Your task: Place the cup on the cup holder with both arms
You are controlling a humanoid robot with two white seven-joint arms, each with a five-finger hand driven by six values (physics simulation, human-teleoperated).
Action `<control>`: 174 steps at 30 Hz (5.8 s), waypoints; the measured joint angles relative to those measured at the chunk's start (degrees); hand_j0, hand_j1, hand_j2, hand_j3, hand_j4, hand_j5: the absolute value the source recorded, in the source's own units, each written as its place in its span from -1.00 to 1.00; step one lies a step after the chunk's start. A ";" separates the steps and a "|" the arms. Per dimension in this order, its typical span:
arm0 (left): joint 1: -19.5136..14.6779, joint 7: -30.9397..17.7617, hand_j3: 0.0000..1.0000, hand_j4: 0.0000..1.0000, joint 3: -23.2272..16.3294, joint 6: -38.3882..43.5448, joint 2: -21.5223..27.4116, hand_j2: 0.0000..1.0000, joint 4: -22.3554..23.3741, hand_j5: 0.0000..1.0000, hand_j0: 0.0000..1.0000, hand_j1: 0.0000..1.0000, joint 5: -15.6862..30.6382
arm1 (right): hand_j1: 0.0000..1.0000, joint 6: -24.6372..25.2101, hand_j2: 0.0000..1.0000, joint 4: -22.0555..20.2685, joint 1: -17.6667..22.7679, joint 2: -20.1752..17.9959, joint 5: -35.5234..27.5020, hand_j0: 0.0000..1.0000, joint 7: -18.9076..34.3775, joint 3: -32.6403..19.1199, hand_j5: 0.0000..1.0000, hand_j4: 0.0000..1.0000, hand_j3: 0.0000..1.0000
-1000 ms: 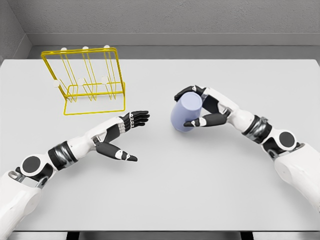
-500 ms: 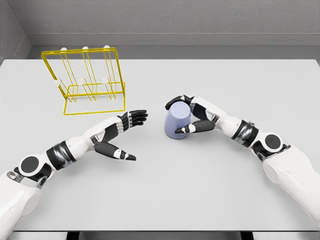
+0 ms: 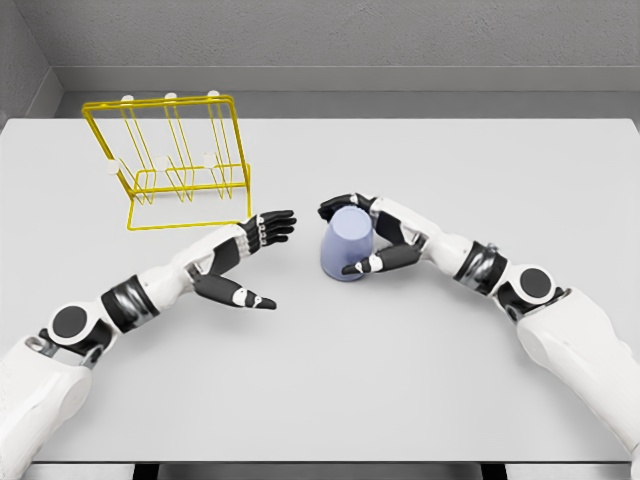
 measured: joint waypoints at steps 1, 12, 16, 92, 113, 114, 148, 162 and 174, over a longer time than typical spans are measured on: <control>0.00 0.00 1.00 1.00 0.00 -0.01 -0.67 1.00 0.69 1.00 1.00 1.00 0.00 | 1.00 -0.02 1.00 -0.02 0.00 0.04 0.40 1.00 -0.16 0.12 1.00 1.00 1.00; -1.49 0.00 1.00 1.00 -0.05 -4.61 -4.07 1.00 5.97 1.00 1.00 1.00 -1.78 | 1.00 -0.22 1.00 -0.04 -1.67 -1.30 1.55 1.00 -0.56 -0.10 1.00 1.00 1.00; -1.50 0.00 1.00 1.00 0.07 -6.21 -4.18 1.00 6.16 1.00 1.00 1.00 -4.36 | 1.00 -0.24 1.00 -0.04 -1.93 -3.48 2.23 1.00 -0.55 -0.16 1.00 1.00 1.00; -9.23 0.01 0.20 0.20 -0.52 -8.81 -18.15 0.20 19.23 0.20 0.20 0.20 -10.82 | 1.00 -5.49 1.00 1.29 -18.19 -25.79 48.61 1.00 -20.67 4.87 1.00 1.00 1.00; -8.26 -0.02 -0.08 -0.08 0.07 -9.89 -17.53 -0.08 17.02 -0.08 -0.08 -0.08 -10.12 | 1.00 -5.49 1.00 1.31 -18.37 -25.82 48.64 1.00 -20.67 4.78 1.00 1.00 1.00; -8.26 -0.02 -0.08 -0.08 0.10 -9.89 -17.46 -0.08 16.26 -0.08 -0.08 -0.08 -9.81 | 1.00 -5.49 1.00 1.32 -18.37 -25.82 48.62 1.00 -20.67 4.78 1.00 1.00 1.00; -0.97 -0.06 -0.08 -0.08 9.77 -8.84 11.75 -0.08 -8.01 -0.08 -0.08 -0.08 9.46 | 1.00 -5.49 1.00 1.24 -18.11 -26.14 48.69 1.00 -20.67 3.99 1.00 1.00 1.00; -5.80 -0.05 -0.08 -0.08 11.56 -6.70 13.98 -0.08 -4.80 -0.08 -0.08 -0.08 11.47 | 1.00 -5.49 1.00 1.24 -18.11 -26.08 48.73 1.00 -20.67 3.99 1.00 1.00 1.00; -9.32 -0.03 -0.08 -0.08 11.62 -6.40 16.32 -0.08 -3.11 -0.08 -0.08 -0.08 14.01 | 1.00 -5.49 1.00 1.24 -18.11 -26.01 48.73 1.00 -20.67 3.99 1.00 1.00 1.00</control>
